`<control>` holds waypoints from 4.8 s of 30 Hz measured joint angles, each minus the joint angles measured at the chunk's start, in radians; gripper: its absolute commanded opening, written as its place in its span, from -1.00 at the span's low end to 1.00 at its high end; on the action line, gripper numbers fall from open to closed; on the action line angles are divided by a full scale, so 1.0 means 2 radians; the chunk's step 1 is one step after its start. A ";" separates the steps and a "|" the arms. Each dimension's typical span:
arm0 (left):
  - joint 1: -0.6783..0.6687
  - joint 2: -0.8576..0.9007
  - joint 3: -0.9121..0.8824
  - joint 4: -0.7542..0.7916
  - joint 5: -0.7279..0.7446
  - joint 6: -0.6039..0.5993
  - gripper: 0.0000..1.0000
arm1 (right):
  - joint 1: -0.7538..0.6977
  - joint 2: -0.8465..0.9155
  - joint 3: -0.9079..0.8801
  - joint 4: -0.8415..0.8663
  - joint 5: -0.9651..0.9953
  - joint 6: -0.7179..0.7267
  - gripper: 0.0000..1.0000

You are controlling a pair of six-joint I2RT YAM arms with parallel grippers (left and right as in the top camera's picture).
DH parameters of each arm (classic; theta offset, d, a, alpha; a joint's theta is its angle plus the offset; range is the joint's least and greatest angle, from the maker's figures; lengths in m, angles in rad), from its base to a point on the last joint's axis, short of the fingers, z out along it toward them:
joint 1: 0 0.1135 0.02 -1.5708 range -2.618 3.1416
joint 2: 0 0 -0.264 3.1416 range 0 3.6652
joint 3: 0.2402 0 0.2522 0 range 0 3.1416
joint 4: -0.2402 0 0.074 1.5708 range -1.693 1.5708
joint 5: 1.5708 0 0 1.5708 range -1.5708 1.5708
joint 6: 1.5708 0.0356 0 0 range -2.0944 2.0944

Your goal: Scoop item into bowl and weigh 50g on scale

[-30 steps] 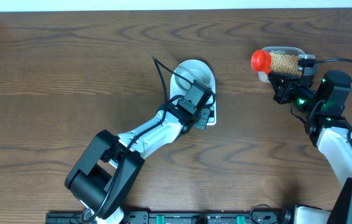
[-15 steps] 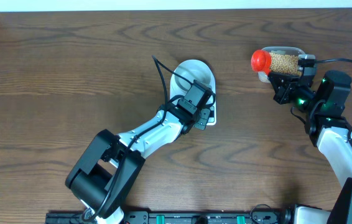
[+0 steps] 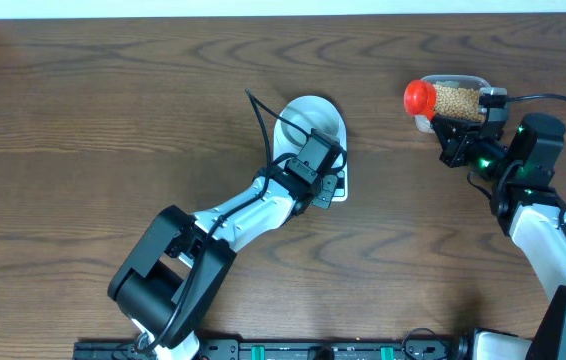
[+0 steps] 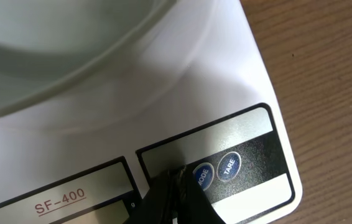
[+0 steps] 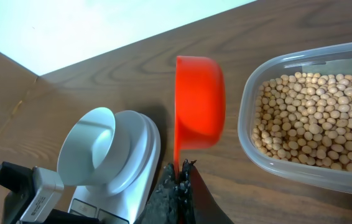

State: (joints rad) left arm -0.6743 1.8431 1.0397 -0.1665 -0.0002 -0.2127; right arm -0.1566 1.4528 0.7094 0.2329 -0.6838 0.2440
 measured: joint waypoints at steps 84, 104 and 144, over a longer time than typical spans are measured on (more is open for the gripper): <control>0.008 -0.026 0.001 -0.021 0.040 0.006 -0.85 | 0.000 0.000 0.000 -0.002 0.017 0.000 -0.98; 0.008 -0.008 0.001 -0.004 0.036 0.012 -0.86 | 0.000 0.000 0.000 -0.002 0.017 0.000 -0.98; 0.008 -0.005 0.001 -0.004 0.026 0.015 -0.86 | 0.000 0.000 0.000 -0.006 0.017 0.000 -0.98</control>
State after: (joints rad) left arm -0.6582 1.8339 1.0424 -0.1753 0.0525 -0.1829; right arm -0.1566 1.4528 0.7094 0.2214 -0.6498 0.2436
